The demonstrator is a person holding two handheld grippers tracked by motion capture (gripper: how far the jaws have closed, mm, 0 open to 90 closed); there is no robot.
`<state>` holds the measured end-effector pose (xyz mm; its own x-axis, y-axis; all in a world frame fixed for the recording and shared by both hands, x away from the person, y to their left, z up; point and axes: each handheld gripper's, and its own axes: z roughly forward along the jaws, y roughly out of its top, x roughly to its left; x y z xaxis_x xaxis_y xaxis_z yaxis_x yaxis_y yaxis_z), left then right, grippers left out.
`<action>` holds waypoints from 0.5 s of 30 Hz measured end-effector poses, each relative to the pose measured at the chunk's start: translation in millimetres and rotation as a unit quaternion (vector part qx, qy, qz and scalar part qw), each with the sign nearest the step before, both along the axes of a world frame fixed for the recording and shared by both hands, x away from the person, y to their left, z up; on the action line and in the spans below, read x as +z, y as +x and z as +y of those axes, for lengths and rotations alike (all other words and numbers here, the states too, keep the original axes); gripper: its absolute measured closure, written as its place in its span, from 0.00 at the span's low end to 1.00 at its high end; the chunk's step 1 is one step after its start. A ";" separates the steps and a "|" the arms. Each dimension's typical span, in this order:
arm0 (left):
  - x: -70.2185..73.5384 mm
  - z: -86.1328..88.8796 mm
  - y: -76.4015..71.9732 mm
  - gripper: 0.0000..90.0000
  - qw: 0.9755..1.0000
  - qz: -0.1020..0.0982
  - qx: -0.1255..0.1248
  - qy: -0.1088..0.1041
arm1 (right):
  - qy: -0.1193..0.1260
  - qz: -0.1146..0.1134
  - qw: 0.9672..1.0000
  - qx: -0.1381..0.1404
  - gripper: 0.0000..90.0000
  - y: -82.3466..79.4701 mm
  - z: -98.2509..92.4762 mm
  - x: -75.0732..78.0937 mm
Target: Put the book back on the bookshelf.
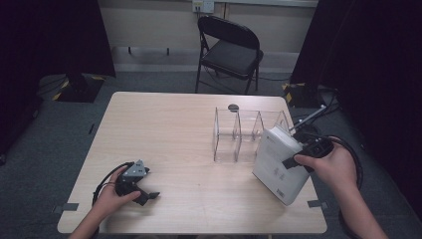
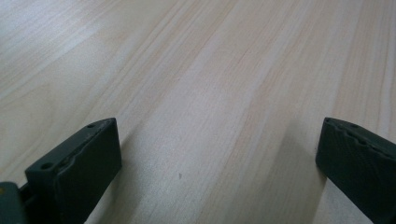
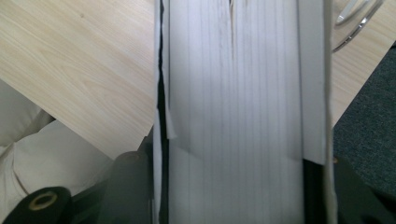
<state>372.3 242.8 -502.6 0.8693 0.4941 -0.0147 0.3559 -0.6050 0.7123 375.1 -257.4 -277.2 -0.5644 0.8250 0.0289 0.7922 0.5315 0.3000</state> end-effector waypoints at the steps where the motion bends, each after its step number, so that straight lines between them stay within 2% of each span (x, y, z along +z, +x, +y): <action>1: 0.0 0.0 0.0 0.00 1.000 0.000 0.000 0.000 | 0.001 -0.001 1.000 -0.001 0.58 -0.1 -1.8 0.0; 15: 0.2 0.2 0.1 0.00 1.000 0.000 -0.001 0.001 | 0.009 -0.003 1.000 -0.024 0.58 -1.9 -20.4 2.1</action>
